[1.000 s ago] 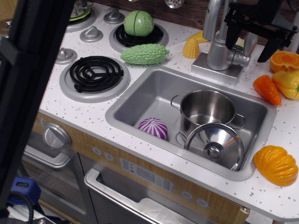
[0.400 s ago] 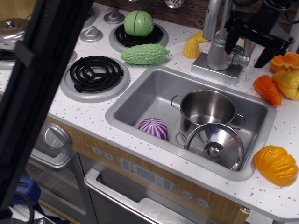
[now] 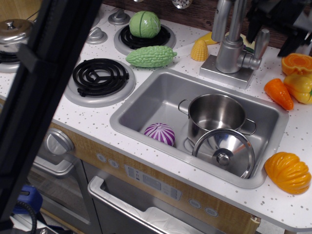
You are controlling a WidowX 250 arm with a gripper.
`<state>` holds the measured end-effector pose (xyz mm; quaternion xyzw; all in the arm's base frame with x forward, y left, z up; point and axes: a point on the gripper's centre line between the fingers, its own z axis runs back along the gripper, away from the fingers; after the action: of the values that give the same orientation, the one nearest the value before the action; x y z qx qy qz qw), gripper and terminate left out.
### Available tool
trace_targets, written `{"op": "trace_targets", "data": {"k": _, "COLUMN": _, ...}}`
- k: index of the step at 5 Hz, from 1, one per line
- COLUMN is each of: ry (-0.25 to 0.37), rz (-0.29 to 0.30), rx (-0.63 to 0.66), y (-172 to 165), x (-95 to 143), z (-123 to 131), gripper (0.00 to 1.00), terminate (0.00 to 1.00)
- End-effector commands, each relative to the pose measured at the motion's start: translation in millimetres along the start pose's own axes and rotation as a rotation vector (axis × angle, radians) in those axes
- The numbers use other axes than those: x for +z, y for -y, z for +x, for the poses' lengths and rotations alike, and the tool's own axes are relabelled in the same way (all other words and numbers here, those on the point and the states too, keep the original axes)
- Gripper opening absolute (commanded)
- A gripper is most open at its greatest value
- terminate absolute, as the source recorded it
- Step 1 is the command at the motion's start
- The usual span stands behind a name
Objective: Turn lever vertical to front
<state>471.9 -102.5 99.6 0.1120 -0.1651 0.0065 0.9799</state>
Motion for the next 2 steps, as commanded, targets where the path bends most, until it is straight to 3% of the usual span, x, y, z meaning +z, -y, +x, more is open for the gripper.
{"op": "trace_targets", "data": {"k": 1, "ry": 0.088, "rz": -0.015, "rx": -0.012, "y": -7.9, "x": 19.9, "z": 22.5, "gripper": 1.0, "terminate": 0.0}}
{"op": "trace_targets", "data": {"k": 2, "ry": 0.103, "rz": -0.029, "rx": -0.018, "y": -10.8, "x": 13.4, "z": 25.1, "gripper": 1.0, "terminate": 0.0}}
